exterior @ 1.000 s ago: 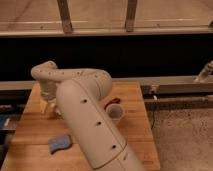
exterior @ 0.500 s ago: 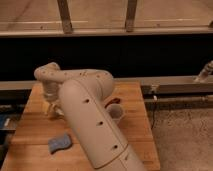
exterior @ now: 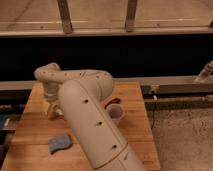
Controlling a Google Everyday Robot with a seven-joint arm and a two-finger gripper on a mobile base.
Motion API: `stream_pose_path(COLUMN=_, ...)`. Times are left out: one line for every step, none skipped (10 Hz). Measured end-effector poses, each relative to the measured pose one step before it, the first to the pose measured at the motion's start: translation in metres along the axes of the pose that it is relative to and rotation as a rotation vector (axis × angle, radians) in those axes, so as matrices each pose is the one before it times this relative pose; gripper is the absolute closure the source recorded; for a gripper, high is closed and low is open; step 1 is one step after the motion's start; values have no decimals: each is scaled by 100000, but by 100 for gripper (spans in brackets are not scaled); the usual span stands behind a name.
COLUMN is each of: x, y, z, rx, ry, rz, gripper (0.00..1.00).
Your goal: Stand the bottle upright
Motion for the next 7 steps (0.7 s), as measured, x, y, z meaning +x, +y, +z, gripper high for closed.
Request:
stream_pose_path(x=-232, y=-98, z=-27, rx=91, ry=-120, rz=-252, gripper=20)
stream_pose_path(x=-157, y=-37, z=12, rx=98, ry=30, rz=-134, gripper=20)
stream_pose_path(x=-103, y=53, z=17, rx=119, ry=137, rz=-162, gripper=21)
stream_pose_path(x=84, y=-54, z=-7, rx=59, ry=59, rz=64, gripper=29)
stream_pose_path(x=73, y=-89, z=-163, rx=195, ry=-145, rz=41, gripper=37)
stream_pose_path(x=142, y=-70, z=-64, rx=254, ry=118, rz=83, gripper=47)
stream_pose_path(x=76, y=72, z=-58, rx=80, ry=3, rz=106, gripper=59)
